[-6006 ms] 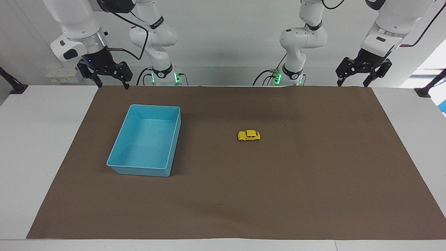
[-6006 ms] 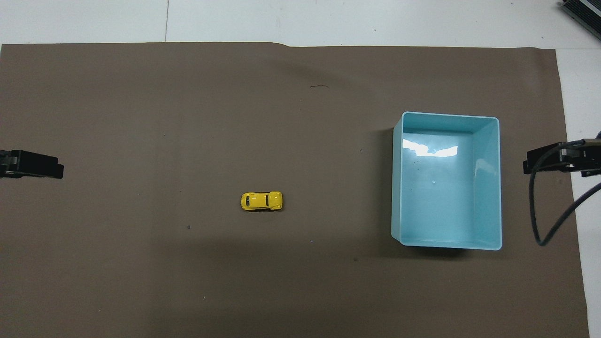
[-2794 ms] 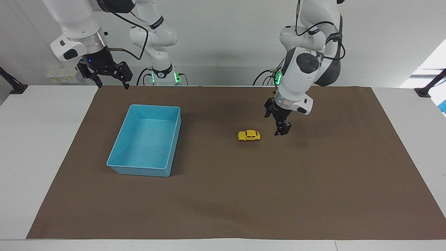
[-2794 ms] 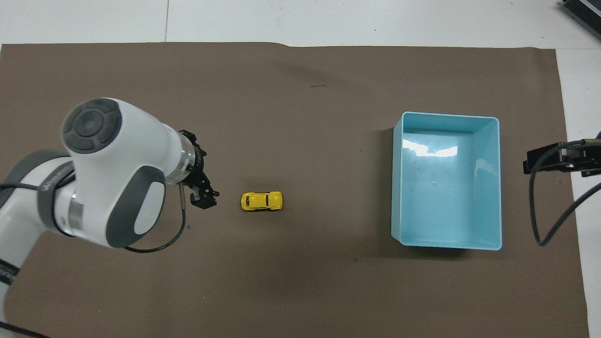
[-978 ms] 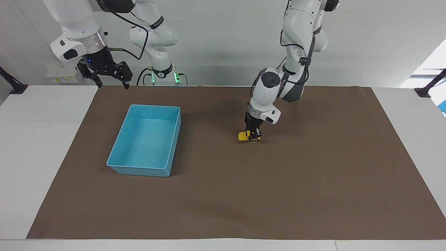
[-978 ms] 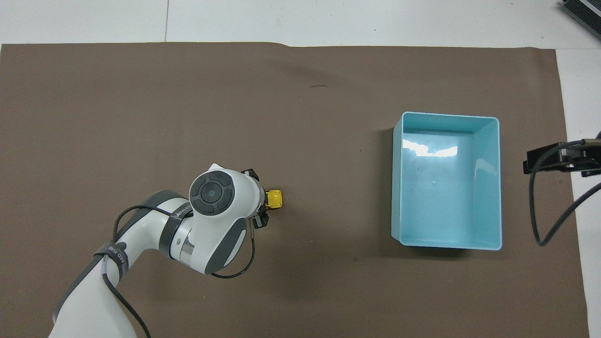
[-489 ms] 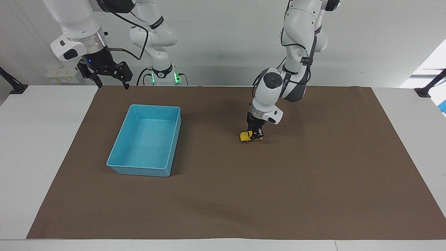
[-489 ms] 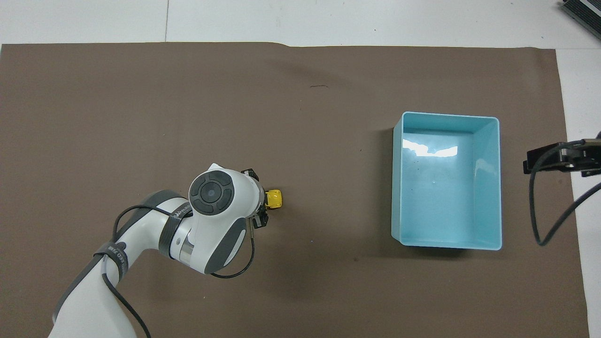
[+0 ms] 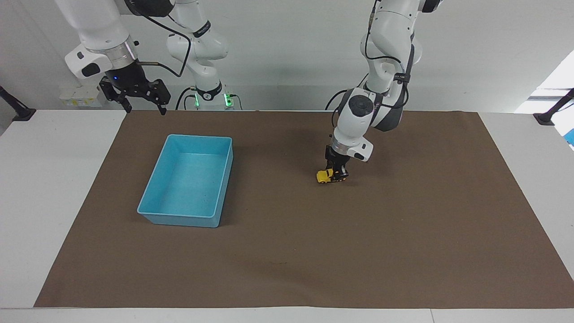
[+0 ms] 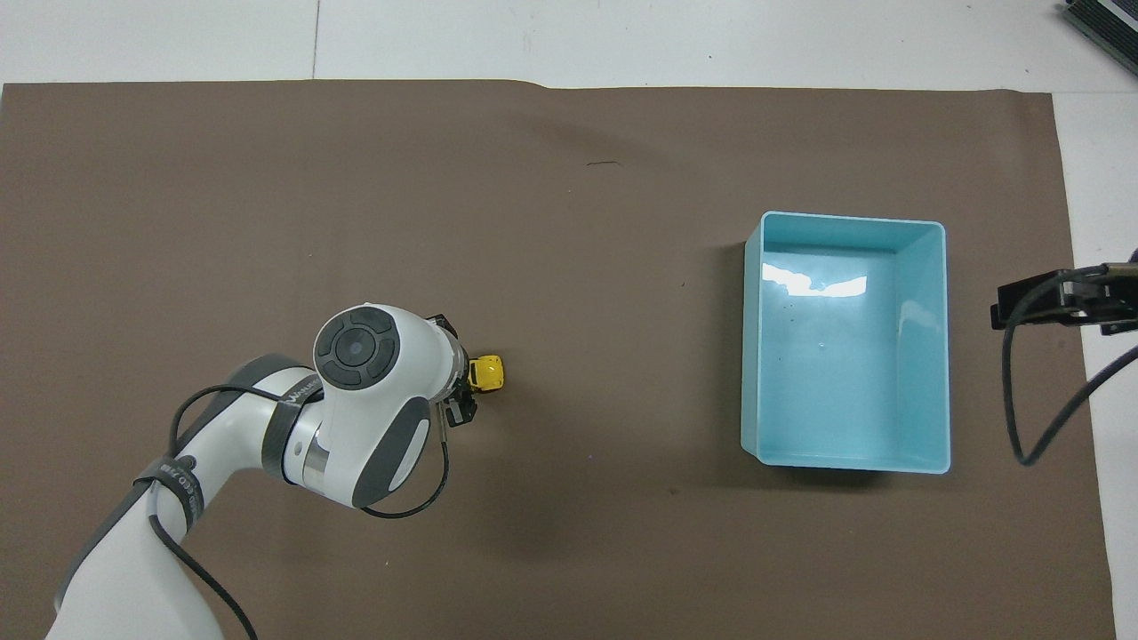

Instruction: Wind up and store yellow beetle car

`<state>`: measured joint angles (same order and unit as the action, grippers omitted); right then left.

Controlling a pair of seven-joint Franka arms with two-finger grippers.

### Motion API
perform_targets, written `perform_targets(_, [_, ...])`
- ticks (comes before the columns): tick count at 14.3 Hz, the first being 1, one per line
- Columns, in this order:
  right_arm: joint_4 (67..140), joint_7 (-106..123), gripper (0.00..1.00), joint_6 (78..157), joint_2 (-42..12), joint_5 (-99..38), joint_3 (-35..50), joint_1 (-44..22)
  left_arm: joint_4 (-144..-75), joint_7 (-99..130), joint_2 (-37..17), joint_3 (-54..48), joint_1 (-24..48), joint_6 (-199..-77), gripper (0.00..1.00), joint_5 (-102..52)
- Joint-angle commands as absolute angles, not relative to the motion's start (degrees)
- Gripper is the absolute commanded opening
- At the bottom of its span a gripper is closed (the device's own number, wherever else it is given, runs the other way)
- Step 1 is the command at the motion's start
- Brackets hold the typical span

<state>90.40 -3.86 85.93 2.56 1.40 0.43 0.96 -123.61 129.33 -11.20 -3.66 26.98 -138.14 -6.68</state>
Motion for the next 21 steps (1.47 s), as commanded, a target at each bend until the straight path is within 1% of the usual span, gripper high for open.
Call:
perform_targets(1, [90.4, -2.8, 1.0, 86.0, 2.7, 1.1, 0.7, 1.6, -124.9, 128.0, -12.3, -3.3, 23.8, -139.6, 0.13, -5.8])
perform_targets(18, [90.5, -2.8, 1.0, 86.0, 2.7, 1.1, 0.7, 1.5, -126.6, 126.4, -11.9, -2.9, 20.7, -138.5, 0.16, -5.8])
perform_targets(19, [90.5, -2.8, 1.0, 86.0, 2.7, 1.1, 0.7, 1.5, -126.6, 126.4, -11.9, -2.9, 20.4, -138.4, 0.2, -5.8])
perform_targets(21, [90.5, -2.8, 1.0, 86.0, 2.7, 1.1, 0.7, 1.5, -126.6, 124.8, -11.8, -2.9, 20.1, -137.9, 0.2, -5.8])
